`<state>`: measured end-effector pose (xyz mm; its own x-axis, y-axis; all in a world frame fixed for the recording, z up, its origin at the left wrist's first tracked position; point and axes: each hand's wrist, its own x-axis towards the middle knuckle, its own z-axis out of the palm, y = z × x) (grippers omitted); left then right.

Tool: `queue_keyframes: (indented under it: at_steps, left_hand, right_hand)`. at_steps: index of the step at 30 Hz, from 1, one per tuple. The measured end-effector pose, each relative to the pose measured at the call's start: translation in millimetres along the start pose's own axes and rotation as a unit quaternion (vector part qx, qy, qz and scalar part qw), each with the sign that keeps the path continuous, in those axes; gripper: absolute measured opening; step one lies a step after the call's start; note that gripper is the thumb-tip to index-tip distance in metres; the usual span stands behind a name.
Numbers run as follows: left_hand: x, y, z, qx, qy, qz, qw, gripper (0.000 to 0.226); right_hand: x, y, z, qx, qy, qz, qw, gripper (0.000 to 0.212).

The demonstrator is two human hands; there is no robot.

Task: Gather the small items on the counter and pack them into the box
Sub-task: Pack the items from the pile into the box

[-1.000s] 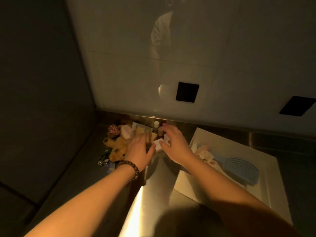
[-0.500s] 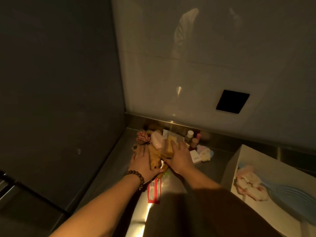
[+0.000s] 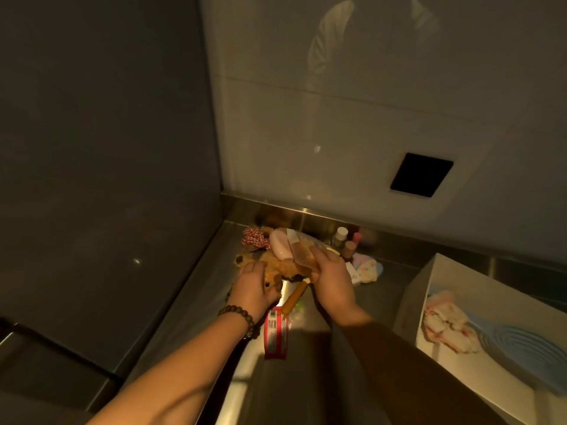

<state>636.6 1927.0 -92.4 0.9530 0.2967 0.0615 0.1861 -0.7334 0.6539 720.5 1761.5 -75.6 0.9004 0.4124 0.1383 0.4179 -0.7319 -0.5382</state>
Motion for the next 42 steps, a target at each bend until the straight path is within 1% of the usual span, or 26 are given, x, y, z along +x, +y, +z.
queue_keyframes:
  at_steps: [3, 6, 12, 16, 20, 23, 27, 30, 32, 35, 37, 40, 42]
  left_hand:
    - [-9, 6, -9, -0.053, 0.032, 0.000, 0.998, 0.050]
    - [-17, 11, -20, -0.080, 0.057, 0.005, 0.995, 0.051]
    - [-33, 21, -44, -0.105, 0.085, 0.018, 0.991, 0.057]
    - [-47, 31, -56, -0.100, 0.116, 0.038, 0.987, 0.055]
    - [-62, 42, -61, -0.098, 0.139, 0.051, 0.984, 0.052]
    - [-72, 57, -63, -0.104, 0.152, 0.078, 0.980, 0.046]
    - [-74, 86, -58, -0.101, 0.153, 0.118, 0.976, 0.047]
    - [-71, 119, -49, -0.089, 0.156, 0.156, 0.971, 0.048]
    - [-70, 141, -39, -0.096, 0.148, 0.177, 0.968, 0.049]
    - [-70, 171, -19, -0.114, 0.116, 0.206, 0.965, 0.050]
    - [-71, 187, -4, -0.122, 0.088, 0.220, 0.964, 0.051]
    - [-72, 207, 15, -0.126, 0.076, 0.235, 0.961, 0.050]
    - [-73, 215, 26, -0.127, 0.073, 0.238, 0.960, 0.049]
  right_hand:
    - [-9, -7, -9, 0.043, 0.031, 0.010, 0.999, 0.047]
    - [-18, -14, -21, 0.070, 0.045, 0.009, 0.996, 0.050]
    - [-38, -23, -44, 0.130, 0.078, -0.013, 0.988, 0.052]
    - [-50, -26, -65, 0.173, 0.108, -0.003, 0.979, 0.052]
    - [-64, -20, -86, 0.169, 0.124, 0.002, 0.978, 0.046]
    - [-76, -16, -102, 0.165, 0.147, 0.006, 0.975, 0.044]
    - [-97, -2, -124, 0.167, 0.166, 0.012, 0.972, 0.044]
    - [-113, 16, -148, 0.174, 0.192, 0.038, 0.965, 0.044]
    - [-127, 33, -169, 0.198, 0.202, 0.072, 0.956, 0.042]
    - [-151, 64, -203, 0.240, 0.204, 0.114, 0.942, 0.041]
    - [-166, 86, -226, 0.238, 0.193, 0.130, 0.943, 0.042]
    - [-192, 116, -250, 0.224, 0.137, 0.168, 0.950, 0.037]
    - [-208, 129, -260, 0.226, 0.084, 0.171, 0.955, 0.039]
